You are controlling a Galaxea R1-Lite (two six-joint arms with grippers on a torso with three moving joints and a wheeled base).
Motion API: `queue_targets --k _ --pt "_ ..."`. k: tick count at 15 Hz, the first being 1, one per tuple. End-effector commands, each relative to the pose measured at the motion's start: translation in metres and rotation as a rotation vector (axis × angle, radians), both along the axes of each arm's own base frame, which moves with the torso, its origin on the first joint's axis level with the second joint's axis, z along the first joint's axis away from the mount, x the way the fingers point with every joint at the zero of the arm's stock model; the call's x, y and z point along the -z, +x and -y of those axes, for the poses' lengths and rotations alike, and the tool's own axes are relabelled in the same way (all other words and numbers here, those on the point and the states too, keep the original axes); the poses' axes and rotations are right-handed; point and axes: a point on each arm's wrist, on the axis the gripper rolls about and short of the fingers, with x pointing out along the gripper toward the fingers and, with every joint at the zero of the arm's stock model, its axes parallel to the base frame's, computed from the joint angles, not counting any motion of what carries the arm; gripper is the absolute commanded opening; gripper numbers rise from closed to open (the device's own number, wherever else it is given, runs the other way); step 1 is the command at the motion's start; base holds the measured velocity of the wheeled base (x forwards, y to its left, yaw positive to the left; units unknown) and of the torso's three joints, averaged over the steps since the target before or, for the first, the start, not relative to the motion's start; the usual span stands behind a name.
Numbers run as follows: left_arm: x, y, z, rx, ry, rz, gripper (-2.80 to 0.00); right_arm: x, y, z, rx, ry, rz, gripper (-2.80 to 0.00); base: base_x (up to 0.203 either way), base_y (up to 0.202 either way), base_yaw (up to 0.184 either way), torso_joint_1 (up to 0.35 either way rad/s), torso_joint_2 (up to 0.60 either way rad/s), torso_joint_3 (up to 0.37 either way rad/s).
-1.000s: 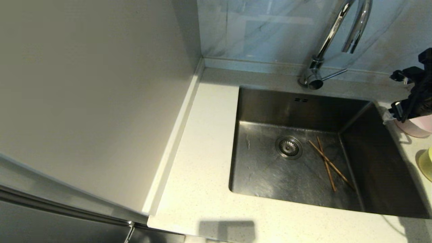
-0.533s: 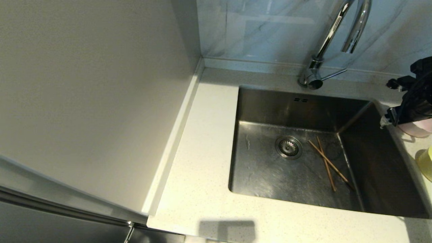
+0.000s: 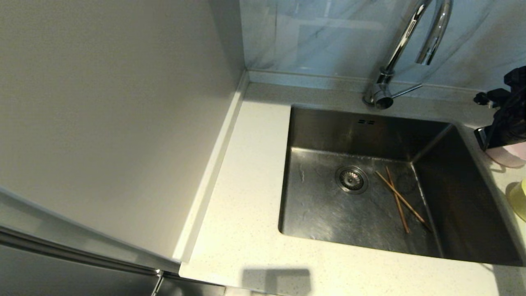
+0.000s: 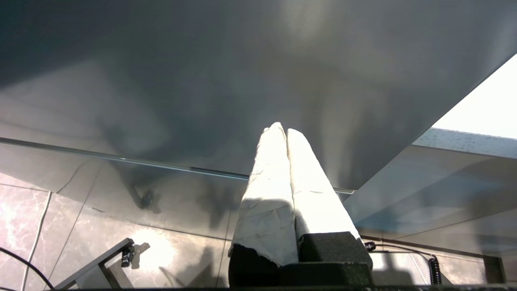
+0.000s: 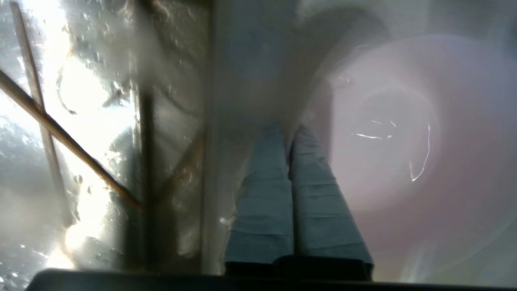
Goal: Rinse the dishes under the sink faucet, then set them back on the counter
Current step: Put a bowl into the sink
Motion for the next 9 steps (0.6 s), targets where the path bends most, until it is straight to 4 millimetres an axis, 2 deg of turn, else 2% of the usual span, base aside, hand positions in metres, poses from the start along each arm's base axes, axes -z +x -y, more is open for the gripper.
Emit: queue_targets --k 1,5,7,9 --pt "0.0 0.0 0.0 -0.001 0.0 0.004 -2.8 -0.009 -0.005 -0.003 -0.005 -0.012 0.013 -2.8 0.0 0.0 0.0 0.0 0.0 0.0" --pt "0.0 0.0 0.0 -0.001 0.0 0.004 -2.8 -0.014 -0.006 -0.01 -0.023 -0.015 0.024 -2.8 0.0 0.0 0.0 0.0 0.0 0.0" --pt "0.0 0.0 0.0 -0.001 0.0 0.004 -2.8 -0.023 -0.007 -0.027 -0.066 -0.017 0.046 -2.8 0.0 0.0 0.0 0.0 0.0 0.0" --pt "0.0 0.0 0.0 -0.001 0.0 0.004 -2.8 -0.033 -0.01 -0.052 -0.127 -0.02 0.066 -2.8 0.0 0.0 0.0 0.0 0.0 0.0"
